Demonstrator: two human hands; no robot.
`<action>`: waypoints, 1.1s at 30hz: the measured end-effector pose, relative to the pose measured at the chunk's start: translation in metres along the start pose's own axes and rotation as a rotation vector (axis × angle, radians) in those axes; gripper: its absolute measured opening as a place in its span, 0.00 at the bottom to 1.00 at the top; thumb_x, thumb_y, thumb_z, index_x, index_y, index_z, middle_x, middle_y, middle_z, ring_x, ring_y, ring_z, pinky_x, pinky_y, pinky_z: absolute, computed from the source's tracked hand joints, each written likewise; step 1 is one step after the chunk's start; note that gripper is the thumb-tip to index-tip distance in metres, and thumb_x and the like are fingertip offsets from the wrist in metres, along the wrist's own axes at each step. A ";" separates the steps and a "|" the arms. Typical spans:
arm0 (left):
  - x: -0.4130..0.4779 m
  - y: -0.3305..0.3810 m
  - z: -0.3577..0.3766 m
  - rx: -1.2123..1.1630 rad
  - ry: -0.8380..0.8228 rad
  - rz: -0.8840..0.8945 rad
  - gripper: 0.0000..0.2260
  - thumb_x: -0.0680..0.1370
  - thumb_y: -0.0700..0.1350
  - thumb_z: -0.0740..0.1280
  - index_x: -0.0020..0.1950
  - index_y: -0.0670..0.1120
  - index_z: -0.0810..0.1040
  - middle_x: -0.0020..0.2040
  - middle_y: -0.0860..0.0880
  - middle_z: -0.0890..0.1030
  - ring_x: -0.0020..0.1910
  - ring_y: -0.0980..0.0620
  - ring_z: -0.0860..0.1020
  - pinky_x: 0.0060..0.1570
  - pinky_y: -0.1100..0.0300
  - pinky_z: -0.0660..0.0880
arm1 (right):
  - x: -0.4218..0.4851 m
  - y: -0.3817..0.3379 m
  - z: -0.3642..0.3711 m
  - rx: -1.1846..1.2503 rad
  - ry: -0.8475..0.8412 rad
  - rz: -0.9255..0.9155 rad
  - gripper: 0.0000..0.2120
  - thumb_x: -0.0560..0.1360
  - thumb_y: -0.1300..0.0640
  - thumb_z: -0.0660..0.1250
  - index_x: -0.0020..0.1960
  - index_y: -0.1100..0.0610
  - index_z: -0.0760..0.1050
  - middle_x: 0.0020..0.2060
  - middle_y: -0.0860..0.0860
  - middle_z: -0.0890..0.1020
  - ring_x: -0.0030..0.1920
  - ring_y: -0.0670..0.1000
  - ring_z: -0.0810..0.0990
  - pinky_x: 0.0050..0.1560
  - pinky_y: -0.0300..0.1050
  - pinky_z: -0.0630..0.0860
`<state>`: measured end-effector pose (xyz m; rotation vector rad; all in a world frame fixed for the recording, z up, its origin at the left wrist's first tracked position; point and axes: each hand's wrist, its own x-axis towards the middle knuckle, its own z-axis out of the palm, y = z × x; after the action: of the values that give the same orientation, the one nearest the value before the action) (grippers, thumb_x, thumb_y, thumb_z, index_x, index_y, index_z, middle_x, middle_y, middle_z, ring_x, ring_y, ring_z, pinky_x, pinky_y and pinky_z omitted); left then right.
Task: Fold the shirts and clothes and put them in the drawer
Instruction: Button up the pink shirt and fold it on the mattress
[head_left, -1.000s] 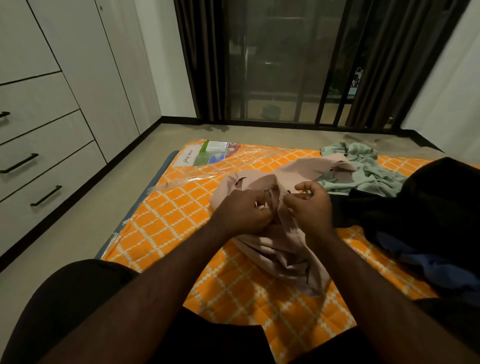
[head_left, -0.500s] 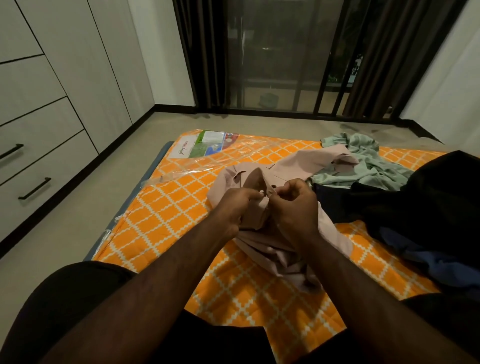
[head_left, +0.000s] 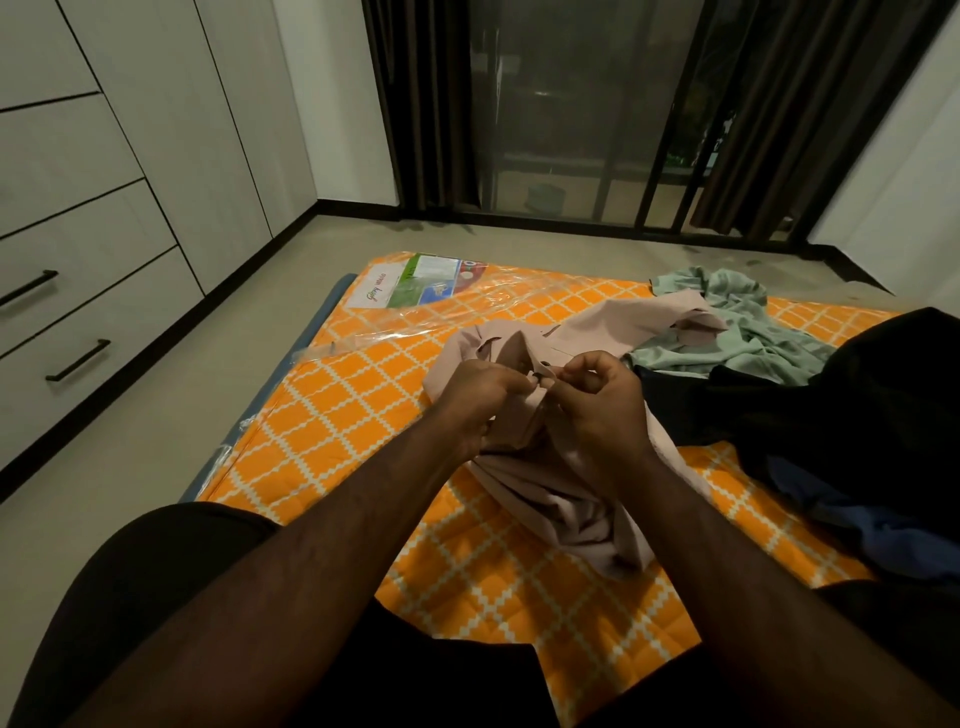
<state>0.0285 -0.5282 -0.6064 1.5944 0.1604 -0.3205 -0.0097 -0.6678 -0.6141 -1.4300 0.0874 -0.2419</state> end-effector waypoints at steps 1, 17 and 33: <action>-0.001 0.001 -0.001 -0.013 0.002 -0.014 0.06 0.76 0.41 0.73 0.50 0.40 0.85 0.49 0.42 0.85 0.51 0.42 0.82 0.47 0.48 0.80 | -0.001 -0.001 0.000 -0.009 -0.009 -0.014 0.08 0.77 0.74 0.68 0.51 0.65 0.73 0.46 0.65 0.84 0.43 0.54 0.86 0.40 0.48 0.84; -0.003 0.002 -0.004 0.099 -0.104 0.027 0.07 0.78 0.44 0.73 0.41 0.44 0.86 0.44 0.45 0.86 0.50 0.42 0.83 0.55 0.42 0.80 | 0.011 -0.011 -0.021 -0.708 -0.158 -0.399 0.09 0.72 0.63 0.78 0.46 0.56 0.79 0.40 0.47 0.84 0.42 0.43 0.84 0.40 0.35 0.81; -0.001 0.008 -0.007 -0.068 -0.249 0.083 0.05 0.76 0.43 0.74 0.48 0.52 0.88 0.54 0.49 0.85 0.64 0.42 0.79 0.65 0.33 0.73 | 0.010 -0.016 -0.018 -0.294 -0.014 -0.300 0.13 0.72 0.65 0.78 0.52 0.62 0.76 0.45 0.56 0.87 0.49 0.52 0.88 0.51 0.59 0.85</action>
<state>0.0312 -0.5217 -0.5983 1.4759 -0.0858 -0.4408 -0.0053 -0.6895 -0.6004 -1.7370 -0.1091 -0.4806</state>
